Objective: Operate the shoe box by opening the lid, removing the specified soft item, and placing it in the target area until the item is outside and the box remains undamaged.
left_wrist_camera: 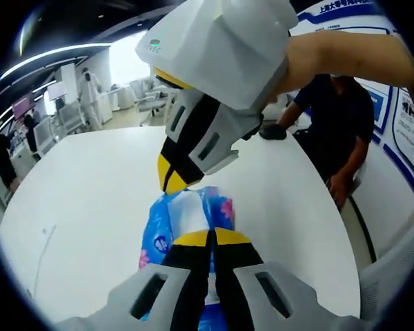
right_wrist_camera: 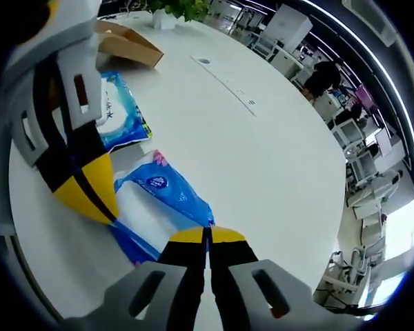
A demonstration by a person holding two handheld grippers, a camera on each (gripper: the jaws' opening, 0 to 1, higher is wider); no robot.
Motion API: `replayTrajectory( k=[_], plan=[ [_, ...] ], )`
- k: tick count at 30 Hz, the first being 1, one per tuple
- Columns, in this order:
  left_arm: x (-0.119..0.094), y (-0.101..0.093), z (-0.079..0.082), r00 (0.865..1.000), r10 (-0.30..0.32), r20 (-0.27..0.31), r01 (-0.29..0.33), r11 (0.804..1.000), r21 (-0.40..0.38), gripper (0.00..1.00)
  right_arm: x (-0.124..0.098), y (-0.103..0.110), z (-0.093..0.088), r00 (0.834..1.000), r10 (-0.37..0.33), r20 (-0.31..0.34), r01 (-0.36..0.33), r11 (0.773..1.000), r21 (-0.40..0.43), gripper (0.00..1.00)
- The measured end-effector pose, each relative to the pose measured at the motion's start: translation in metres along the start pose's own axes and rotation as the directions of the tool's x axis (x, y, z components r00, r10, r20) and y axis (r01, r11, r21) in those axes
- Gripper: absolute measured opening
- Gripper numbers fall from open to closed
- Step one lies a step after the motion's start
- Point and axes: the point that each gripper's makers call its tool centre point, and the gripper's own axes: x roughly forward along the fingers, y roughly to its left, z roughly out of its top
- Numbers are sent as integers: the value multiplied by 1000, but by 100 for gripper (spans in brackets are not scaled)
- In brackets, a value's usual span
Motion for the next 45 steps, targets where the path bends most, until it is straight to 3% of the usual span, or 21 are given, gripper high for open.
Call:
replayTrajectory(
  k=[11, 23, 29, 33, 38, 41, 45],
  plan=[
    [-8, -3, 4, 1000, -3, -5, 3, 999, 53, 3, -7, 2, 5, 1000, -6, 7, 6, 1000, 4, 5],
    [-31, 5, 3, 999, 28, -42, -25, 997, 69, 7, -32, 1, 17, 999, -20, 38, 18, 999, 45, 9],
    [-52, 9, 9, 998, 55, -29, -54, 998, 36, 13, -45, 5, 25, 998, -28, 57, 25, 999, 48, 11],
    [-71, 13, 15, 997, 83, 10, -82, 996, -29, 14, -54, 10, 30, 997, -35, 71, 30, 997, 65, 16],
    [-95, 15, 15, 994, 108, 18, -107, 993, -40, 18, -63, 17, 41, 994, -46, 102, 37, 995, 96, 19],
    [-113, 7, 21, 993, 86, 85, -78, 992, -99, 21, -67, 24, 49, 992, -45, 120, 32, 994, 106, 21],
    [-137, 7, 17, 988, 111, 104, -97, 986, -133, 29, -69, 37, 59, 990, -32, 136, 16, 993, 120, 26]
  ],
)
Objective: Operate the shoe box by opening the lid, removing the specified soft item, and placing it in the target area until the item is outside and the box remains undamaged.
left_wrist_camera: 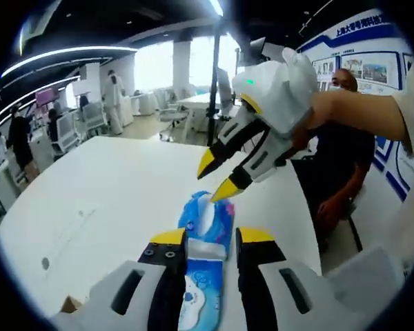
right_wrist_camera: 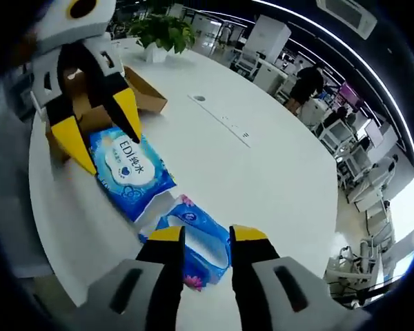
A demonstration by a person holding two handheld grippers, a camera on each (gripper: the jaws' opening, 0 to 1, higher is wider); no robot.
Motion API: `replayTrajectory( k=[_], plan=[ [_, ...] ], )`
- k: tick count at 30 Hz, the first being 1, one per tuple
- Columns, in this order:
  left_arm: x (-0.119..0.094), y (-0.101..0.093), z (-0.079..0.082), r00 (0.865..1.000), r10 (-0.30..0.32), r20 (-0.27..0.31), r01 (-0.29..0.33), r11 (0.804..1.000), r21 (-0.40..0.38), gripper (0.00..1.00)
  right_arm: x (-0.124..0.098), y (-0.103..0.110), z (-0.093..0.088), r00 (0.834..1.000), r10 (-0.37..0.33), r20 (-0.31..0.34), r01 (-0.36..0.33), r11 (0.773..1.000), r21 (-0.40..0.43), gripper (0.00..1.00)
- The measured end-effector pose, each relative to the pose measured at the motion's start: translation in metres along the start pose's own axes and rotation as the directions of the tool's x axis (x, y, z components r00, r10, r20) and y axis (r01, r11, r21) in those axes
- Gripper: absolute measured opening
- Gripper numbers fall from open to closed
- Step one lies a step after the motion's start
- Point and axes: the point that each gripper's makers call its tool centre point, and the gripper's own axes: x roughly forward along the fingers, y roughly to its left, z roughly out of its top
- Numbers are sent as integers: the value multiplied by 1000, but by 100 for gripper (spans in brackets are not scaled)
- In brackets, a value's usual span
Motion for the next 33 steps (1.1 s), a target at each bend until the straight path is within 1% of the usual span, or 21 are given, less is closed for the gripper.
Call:
replayTrajectory(
  k=[3, 4, 9, 11, 12, 14, 22, 23, 25, 26, 28, 31, 33],
  plan=[
    [-16, 2, -3, 1000, 17, 9, -17, 999, -31, 33, -3, 11, 8, 1000, 7, 15, -8, 1000, 16, 29],
    [-20, 3, -4, 1000, 25, 11, -25, 999, -38, 34, -2, 11, 8, 1000, 8, 16, -9, 1000, 18, 29],
    [-47, 11, -8, 997, 75, 27, -73, 996, -56, 42, -7, 19, 15, 1000, 14, 28, -15, 999, 37, 34],
    [-59, 15, -10, 994, 100, 33, -98, 993, -64, 43, -11, 24, 20, 999, 9, 42, -11, 998, 59, 35],
    [-61, 16, -11, 994, 103, 33, -100, 993, -69, 44, -14, 27, 22, 999, 7, 49, -10, 997, 71, 36],
    [-72, 18, -13, 992, 121, 43, -117, 989, -93, 47, -17, 31, 24, 998, 9, 56, -13, 997, 73, 38],
    [-107, 24, -19, 978, 190, 90, -177, 975, -133, 60, -29, 46, 35, 997, 3, 81, -12, 995, 102, 50],
    [-110, 24, -21, 977, 194, 92, -181, 974, -133, 60, -30, 47, 36, 997, 2, 82, -11, 995, 103, 51],
    [-117, 27, -28, 976, 208, 71, -197, 971, -135, 61, -33, 50, 39, 996, -2, 87, -8, 993, 117, 53],
    [-121, 28, -30, 975, 213, 69, -202, 970, -136, 61, -35, 52, 41, 995, -3, 101, -11, 991, 132, 53],
    [-131, 30, -34, 971, 227, 70, -216, 966, -140, 64, -37, 57, 45, 993, 3, 115, -19, 989, 143, 53],
    [-143, 29, -38, 970, 232, 69, -221, 965, -144, 69, -38, 67, 50, 993, 14, 120, -31, 989, 142, 55],
    [-154, 33, -40, 963, 257, 76, -244, 958, -152, 71, -40, 75, 54, 992, 25, 122, -43, 989, 141, 55]
  ],
)
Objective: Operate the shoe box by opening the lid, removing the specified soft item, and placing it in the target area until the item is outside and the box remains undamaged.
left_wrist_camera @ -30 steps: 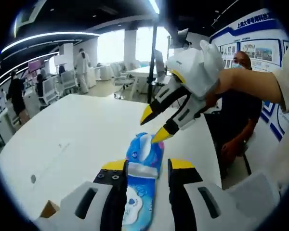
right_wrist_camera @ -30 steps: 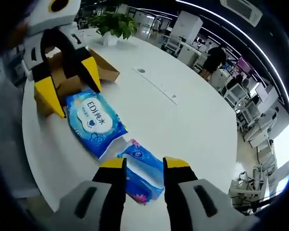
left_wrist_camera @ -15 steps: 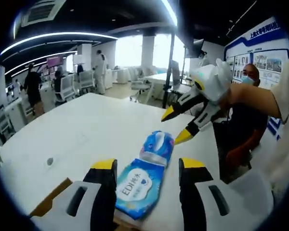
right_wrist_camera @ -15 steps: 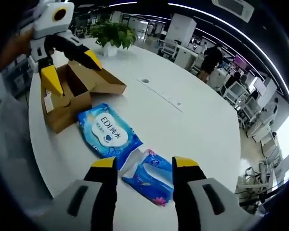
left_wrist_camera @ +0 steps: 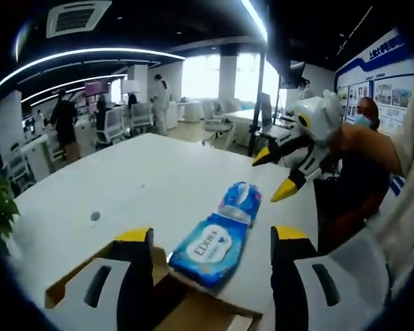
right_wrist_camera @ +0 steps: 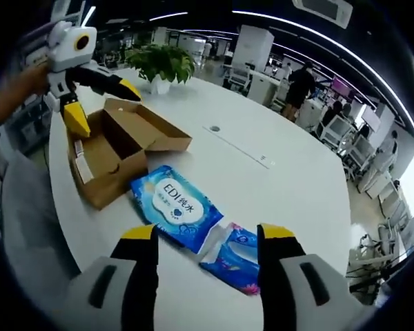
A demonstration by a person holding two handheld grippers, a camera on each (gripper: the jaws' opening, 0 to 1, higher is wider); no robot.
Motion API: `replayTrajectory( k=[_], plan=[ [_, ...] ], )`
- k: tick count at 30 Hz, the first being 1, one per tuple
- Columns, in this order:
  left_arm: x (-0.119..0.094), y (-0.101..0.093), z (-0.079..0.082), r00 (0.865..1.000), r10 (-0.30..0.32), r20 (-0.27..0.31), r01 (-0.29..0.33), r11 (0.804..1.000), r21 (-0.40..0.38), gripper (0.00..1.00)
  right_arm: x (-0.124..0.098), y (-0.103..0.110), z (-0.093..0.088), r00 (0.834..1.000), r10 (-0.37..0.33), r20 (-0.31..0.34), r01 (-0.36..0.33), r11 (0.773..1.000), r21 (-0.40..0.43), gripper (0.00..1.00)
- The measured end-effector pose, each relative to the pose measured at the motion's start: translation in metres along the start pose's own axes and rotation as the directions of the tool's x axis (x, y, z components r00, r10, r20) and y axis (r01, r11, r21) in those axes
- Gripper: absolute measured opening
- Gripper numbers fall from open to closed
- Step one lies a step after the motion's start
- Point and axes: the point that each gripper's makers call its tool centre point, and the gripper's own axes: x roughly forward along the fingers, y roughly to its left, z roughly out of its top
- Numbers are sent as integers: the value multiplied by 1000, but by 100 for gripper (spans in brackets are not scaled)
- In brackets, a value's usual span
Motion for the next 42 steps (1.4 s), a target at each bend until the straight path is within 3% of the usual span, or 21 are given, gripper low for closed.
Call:
replayTrajectory(
  k=[5, 14, 24, 35, 38, 42],
  plan=[
    [-28, 15, 0, 998, 58, 33, -57, 998, -35, 76, -3, 14, 11, 1000, 25, 14, -25, 1000, -6, 61],
    [-67, 37, -10, 989, 140, 38, -138, 989, -58, 84, -6, 38, 29, 997, 66, 48, -65, 998, -26, 66],
    [-96, 40, -34, 986, 166, 19, -165, 984, -73, 97, 3, 72, 34, 984, 179, 28, -176, 981, -81, 69],
    [-126, 36, -45, 976, 211, 53, -208, 976, -62, 100, 14, 105, 46, 950, 314, 2, -309, 937, -164, 70],
    [-133, 33, -47, 975, 209, 69, -202, 975, -93, 100, 19, 111, 49, 940, 342, -7, -337, 922, -191, 69],
    [-143, 32, -55, 971, 233, 56, -228, 970, -85, 100, 26, 120, 54, 925, 379, -23, -374, 899, -228, 68]
  ],
)
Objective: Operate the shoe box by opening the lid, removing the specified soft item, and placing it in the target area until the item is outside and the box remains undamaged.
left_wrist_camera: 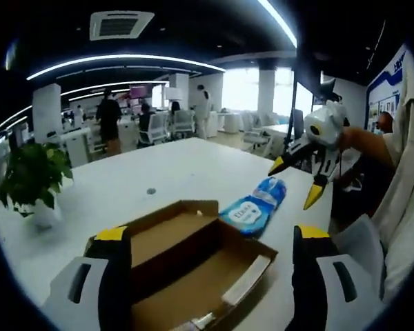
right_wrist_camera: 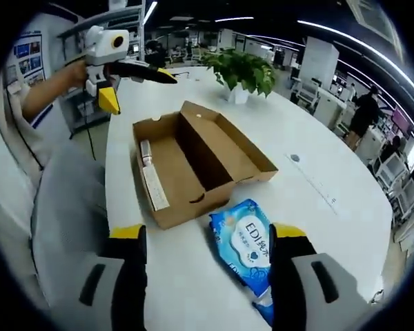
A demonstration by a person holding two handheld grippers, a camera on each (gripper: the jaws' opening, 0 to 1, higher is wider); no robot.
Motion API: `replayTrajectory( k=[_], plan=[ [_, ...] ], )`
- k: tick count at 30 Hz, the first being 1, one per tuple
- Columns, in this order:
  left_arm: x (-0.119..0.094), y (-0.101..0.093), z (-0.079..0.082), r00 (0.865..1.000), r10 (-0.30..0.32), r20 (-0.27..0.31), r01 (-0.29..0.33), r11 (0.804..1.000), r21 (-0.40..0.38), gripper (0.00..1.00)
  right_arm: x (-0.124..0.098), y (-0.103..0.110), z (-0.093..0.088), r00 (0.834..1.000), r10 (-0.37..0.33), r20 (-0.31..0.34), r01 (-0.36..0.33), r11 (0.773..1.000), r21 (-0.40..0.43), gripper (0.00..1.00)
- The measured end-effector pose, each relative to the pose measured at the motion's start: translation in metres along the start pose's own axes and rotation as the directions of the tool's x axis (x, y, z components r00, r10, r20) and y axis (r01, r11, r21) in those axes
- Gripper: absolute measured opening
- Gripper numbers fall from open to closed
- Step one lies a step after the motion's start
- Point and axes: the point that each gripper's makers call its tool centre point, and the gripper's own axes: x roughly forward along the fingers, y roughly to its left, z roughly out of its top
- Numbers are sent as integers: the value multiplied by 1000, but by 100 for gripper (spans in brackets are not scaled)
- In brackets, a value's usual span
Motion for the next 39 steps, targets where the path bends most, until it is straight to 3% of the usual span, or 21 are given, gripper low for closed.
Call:
replayTrajectory(
  k=[8, 19, 28, 39],
  plan=[
    [-22, -1, -16, 1000, 21, -15, -21, 1000, 15, 100, 20, 6, 11, 997, 73, -13, -74, 995, -70, 67],
    [-42, -6, -25, 999, 31, -19, -29, 998, 58, 100, 52, 19, 20, 981, 185, -60, -193, 964, -184, 63],
    [-56, -7, -45, 997, 66, -26, -66, 998, 19, 100, 79, 26, 21, 967, 234, -104, -253, 935, -247, 62],
    [-65, -9, -57, 995, 90, -42, -90, 996, 19, 100, 108, 29, 11, 949, 271, -159, -306, 911, -277, 60]
  ],
)
